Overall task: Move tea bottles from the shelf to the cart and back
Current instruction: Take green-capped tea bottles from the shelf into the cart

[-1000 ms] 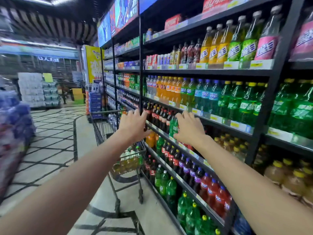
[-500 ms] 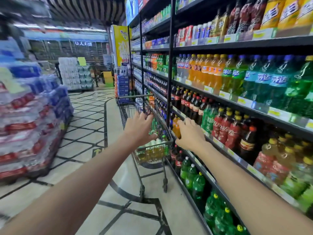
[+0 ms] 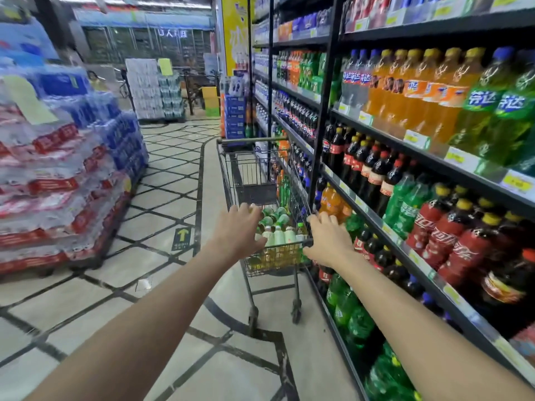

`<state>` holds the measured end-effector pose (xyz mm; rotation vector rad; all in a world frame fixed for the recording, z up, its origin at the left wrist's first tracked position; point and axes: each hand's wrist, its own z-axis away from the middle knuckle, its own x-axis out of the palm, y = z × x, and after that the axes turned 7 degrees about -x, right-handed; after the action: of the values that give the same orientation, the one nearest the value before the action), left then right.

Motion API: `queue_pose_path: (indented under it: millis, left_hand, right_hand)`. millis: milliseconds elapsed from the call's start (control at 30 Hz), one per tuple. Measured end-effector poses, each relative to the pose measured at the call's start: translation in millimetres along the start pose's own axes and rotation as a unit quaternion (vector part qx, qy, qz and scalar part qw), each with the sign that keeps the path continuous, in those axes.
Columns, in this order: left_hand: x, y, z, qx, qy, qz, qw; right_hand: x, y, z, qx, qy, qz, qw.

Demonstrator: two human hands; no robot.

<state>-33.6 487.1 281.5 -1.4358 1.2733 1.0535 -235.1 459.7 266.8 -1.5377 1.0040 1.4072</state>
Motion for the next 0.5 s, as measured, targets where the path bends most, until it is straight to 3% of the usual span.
queue_pose_path:
  millis: [267, 500]
  left_hand:
    - [53.4, -26.8, -71.0, -0.014, -0.049, -0.007, 0.999]
    - [110.1, -65.1, -157.5, 0.004, -0.095, -0.010, 0.995]
  right_hand:
    - [37.7, -0.3, -89.9, -0.013, -0.023, -0.018, 0.999]
    - [68.8, -9.3, -178.2, 0.024, -0.064, -0.021, 0.997]
